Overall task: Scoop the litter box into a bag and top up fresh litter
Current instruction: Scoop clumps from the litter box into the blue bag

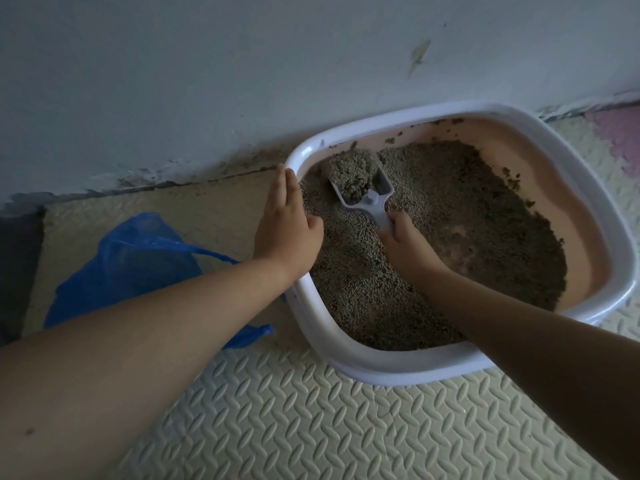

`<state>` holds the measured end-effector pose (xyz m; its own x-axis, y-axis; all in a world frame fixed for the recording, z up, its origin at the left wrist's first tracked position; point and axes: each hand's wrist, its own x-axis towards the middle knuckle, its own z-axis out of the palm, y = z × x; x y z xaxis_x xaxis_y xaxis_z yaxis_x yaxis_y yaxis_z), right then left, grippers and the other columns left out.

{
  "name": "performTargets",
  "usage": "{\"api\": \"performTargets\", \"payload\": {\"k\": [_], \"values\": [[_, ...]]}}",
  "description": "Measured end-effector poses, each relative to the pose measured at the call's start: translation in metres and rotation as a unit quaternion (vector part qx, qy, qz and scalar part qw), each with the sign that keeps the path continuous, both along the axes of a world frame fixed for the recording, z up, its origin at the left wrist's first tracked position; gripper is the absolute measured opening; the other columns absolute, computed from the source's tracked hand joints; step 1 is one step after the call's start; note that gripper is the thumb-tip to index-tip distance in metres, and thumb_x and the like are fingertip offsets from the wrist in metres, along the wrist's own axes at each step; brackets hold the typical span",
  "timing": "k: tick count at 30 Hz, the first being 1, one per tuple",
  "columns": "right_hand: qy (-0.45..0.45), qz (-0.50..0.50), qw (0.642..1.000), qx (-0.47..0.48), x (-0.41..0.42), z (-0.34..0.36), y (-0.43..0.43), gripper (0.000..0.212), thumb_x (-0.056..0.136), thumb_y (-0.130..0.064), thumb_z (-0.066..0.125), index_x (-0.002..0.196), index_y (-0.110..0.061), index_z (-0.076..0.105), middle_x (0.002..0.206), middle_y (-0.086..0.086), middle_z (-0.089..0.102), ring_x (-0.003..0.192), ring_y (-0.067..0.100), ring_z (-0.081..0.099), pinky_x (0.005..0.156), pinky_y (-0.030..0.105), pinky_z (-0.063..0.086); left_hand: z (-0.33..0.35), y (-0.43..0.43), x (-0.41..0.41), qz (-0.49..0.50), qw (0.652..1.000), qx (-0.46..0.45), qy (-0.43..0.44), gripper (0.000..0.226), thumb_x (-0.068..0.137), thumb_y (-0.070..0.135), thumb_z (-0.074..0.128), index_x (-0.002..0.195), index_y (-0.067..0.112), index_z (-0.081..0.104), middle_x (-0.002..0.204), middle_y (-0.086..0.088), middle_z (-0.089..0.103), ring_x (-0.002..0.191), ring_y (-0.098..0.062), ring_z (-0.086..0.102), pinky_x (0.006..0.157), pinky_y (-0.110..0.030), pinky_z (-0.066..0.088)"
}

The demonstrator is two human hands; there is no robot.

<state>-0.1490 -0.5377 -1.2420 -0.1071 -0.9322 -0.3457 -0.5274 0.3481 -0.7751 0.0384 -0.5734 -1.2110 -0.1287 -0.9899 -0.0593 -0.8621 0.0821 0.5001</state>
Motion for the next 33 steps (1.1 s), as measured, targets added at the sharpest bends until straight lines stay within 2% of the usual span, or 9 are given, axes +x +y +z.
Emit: {"api": "performTargets", "payload": {"k": [5, 8, 11, 17, 22, 25, 28, 33], "values": [[0.017, 0.044, 0.999, -0.018, -0.011, 0.003, 0.020, 0.024, 0.100, -0.027, 0.040, 0.122, -0.017, 0.042, 0.078, -0.004, 0.049, 0.060, 0.011, 0.042, 0.057, 0.035, 0.036, 0.000, 0.001, 0.000, 0.002, 1.000, 0.006, 0.004, 0.071, 0.096, 0.024, 0.039, 0.152, 0.014, -0.002, 0.159, 0.005, -0.015, 0.146, -0.016, 0.001, 0.110, -0.029, 0.025], [0.010, 0.047, 0.998, -0.045, -0.016, 0.012, 0.026, 0.019, 0.100, -0.025, 0.042, 0.118, -0.019, 0.042, 0.076, -0.002, 0.050, 0.060, 0.013, 0.044, 0.057, 0.036, 0.037, 0.000, 0.001, 0.000, 0.001, 1.000, 0.003, 0.006, 0.071, 0.095, 0.024, 0.038, 0.152, 0.015, -0.002, 0.159, 0.005, -0.015, 0.146, -0.016, 0.001, 0.109, -0.026, 0.022], [0.046, 0.080, 0.994, -0.054, -0.021, 0.021, 0.033, 0.020, 0.100, -0.024, 0.041, 0.119, -0.020, 0.040, 0.078, -0.001, 0.053, 0.063, 0.016, 0.049, 0.057, 0.038, 0.042, 0.000, 0.002, -0.001, 0.002, 1.000, 0.011, 0.010, 0.071, 0.096, 0.025, 0.038, 0.152, 0.017, -0.003, 0.159, 0.008, -0.015, 0.146, -0.015, 0.001, 0.104, -0.023, 0.020], [0.020, 0.051, 0.997, -0.061, -0.023, 0.023, 0.037, 0.027, 0.100, -0.026, 0.040, 0.126, -0.019, 0.040, 0.080, -0.003, 0.053, 0.063, 0.010, 0.047, 0.060, 0.036, 0.041, 0.001, 0.001, 0.000, 0.004, 1.000, 0.009, -0.009, 0.071, 0.095, 0.024, 0.040, 0.152, 0.014, 0.000, 0.160, 0.005, -0.012, 0.146, -0.017, 0.003, 0.114, -0.034, 0.021], [0.034, 0.052, 0.993, -0.096, -0.021, 0.025, 0.040, 0.031, 0.100, -0.027, 0.041, 0.130, -0.018, 0.038, 0.080, -0.012, 0.051, 0.063, 0.004, 0.049, 0.058, 0.031, 0.040, 0.001, 0.001, 0.000, 0.004, 1.000, 0.009, -0.006, 0.071, 0.095, 0.024, 0.040, 0.152, 0.014, -0.001, 0.160, 0.005, -0.012, 0.146, -0.016, 0.003, 0.112, -0.032, 0.023], [0.023, 0.024, 0.994, -0.105, -0.022, 0.024, 0.041, 0.032, 0.100, -0.027, 0.041, 0.130, -0.018, 0.038, 0.084, -0.009, 0.052, 0.065, 0.005, 0.048, 0.058, 0.032, 0.039, 0.002, 0.001, 0.000, 0.004, 1.000, 0.006, -0.005, 0.071, 0.094, 0.022, 0.040, 0.152, 0.014, 0.000, 0.160, 0.004, -0.012, 0.146, -0.016, 0.002, 0.112, -0.032, 0.022], [0.049, 0.043, 0.993, -0.102, -0.024, 0.021, 0.042, 0.032, 0.099, -0.025, 0.042, 0.130, -0.018, 0.038, 0.087, -0.010, 0.052, 0.068, 0.001, 0.047, 0.059, 0.030, 0.036, 0.002, 0.002, 0.000, 0.003, 1.000, 0.007, -0.004, 0.071, 0.094, 0.023, 0.040, 0.152, 0.014, 0.000, 0.159, 0.005, -0.013, 0.146, -0.016, 0.002, 0.112, -0.032, 0.022], [0.032, 0.040, 0.994, -0.096, -0.024, 0.019, 0.041, 0.030, 0.099, -0.024, 0.043, 0.128, -0.018, 0.040, 0.083, -0.011, 0.051, 0.066, 0.003, 0.047, 0.058, 0.029, 0.036, 0.002, 0.002, 0.000, 0.000, 1.000, 0.010, 0.000, 0.071, 0.095, 0.024, 0.039, 0.152, 0.015, -0.002, 0.159, 0.005, -0.014, 0.146, -0.016, 0.001, 0.112, -0.032, 0.024]]}}
